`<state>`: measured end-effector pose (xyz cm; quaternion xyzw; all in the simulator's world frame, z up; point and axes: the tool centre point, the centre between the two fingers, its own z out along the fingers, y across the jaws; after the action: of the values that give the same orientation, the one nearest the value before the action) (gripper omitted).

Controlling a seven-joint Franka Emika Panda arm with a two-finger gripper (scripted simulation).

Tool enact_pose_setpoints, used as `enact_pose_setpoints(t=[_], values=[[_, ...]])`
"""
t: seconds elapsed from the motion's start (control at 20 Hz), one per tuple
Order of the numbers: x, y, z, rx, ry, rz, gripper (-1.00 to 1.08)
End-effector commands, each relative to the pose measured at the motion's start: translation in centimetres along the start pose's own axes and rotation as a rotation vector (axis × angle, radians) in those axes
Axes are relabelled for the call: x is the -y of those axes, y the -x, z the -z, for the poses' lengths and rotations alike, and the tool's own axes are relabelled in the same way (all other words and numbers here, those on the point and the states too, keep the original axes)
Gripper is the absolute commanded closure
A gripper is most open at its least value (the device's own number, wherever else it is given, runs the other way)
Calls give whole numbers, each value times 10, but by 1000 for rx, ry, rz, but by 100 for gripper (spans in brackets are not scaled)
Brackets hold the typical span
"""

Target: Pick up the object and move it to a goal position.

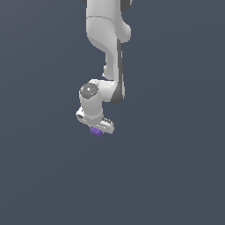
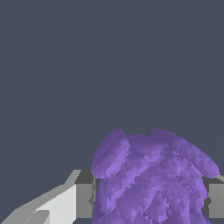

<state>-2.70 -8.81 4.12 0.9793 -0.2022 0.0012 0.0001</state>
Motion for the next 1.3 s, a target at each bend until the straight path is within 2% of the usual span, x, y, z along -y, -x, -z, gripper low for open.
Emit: enact_pose_setpoints(t=[0.0, 0.45, 1.25], values=[[2, 0, 2, -5, 0, -4, 108], [20, -4, 22, -69, 3, -52, 108], [77, -12, 84, -269, 16, -202, 108]])
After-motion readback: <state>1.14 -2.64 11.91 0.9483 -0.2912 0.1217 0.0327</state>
